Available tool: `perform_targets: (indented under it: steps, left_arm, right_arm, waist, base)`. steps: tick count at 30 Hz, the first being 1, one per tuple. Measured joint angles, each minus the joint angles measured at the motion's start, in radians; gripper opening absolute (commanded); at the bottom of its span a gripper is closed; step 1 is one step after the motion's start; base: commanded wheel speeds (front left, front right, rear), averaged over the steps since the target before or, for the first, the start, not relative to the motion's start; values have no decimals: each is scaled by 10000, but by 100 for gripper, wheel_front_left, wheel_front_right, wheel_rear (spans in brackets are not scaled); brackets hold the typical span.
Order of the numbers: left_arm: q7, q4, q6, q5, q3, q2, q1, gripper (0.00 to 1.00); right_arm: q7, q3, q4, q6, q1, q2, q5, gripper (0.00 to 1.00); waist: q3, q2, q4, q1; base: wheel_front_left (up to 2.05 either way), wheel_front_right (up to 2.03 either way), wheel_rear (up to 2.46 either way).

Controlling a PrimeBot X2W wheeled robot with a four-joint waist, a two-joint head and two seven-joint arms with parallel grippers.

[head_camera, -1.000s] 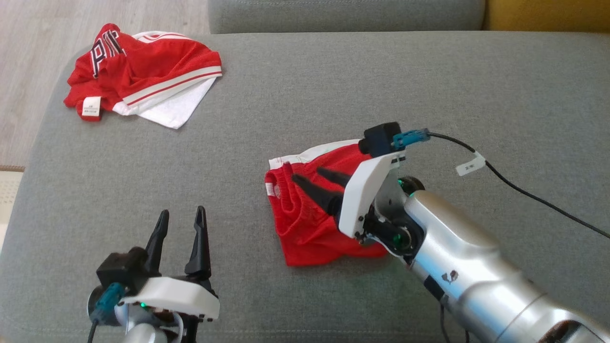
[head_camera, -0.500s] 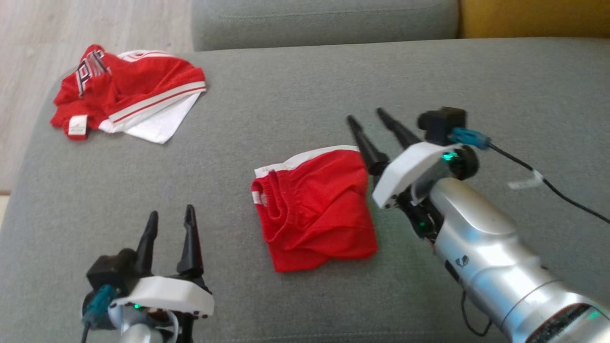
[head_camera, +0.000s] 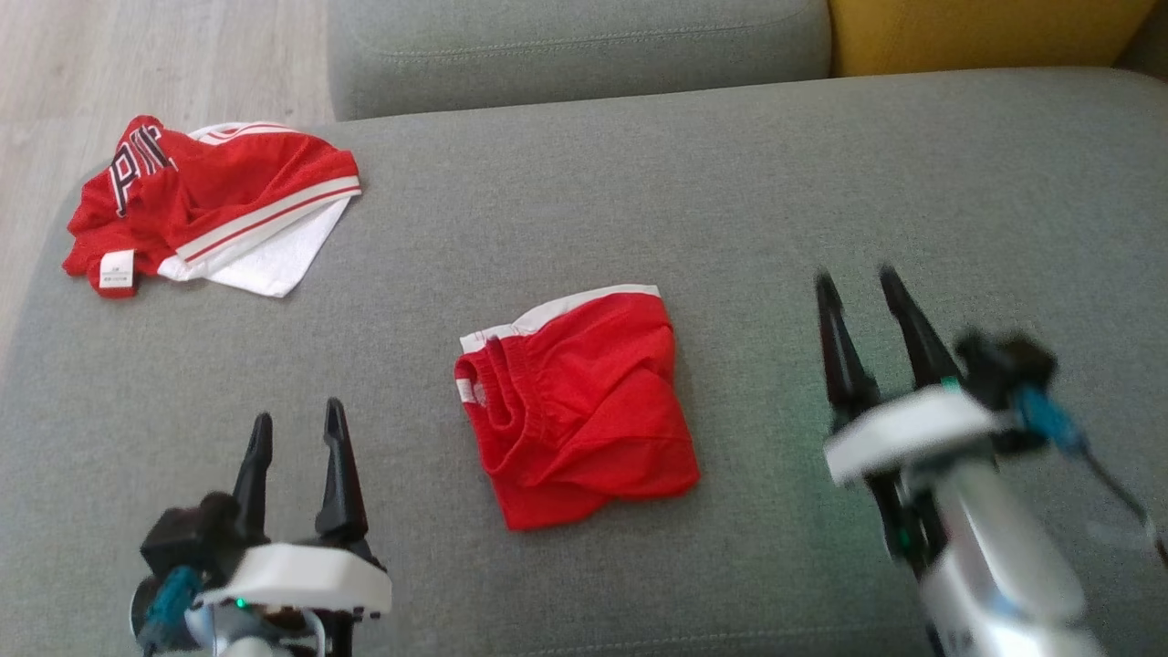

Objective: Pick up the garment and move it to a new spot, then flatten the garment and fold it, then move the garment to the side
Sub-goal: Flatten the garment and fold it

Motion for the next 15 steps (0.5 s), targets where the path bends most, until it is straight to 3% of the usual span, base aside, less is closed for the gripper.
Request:
perform_targets:
  steps: [6, 15]
  left_arm:
    - [0, 6, -155, 180, 209, -161, 371, 100]
    - [0, 36, -336, 347, 318, -245, 695, 100]
  right_arm:
    - [2, -727, -1672, 0, 2053, 109, -802, 100]
    - [0, -489, -2617, 0, 2806, 207, -558, 100]
  waist:
    - [-82, 0, 2, 0]
    - [-137, 0, 76, 0]
  base:
    - [0, 0, 0]
    - [0, 0, 0]
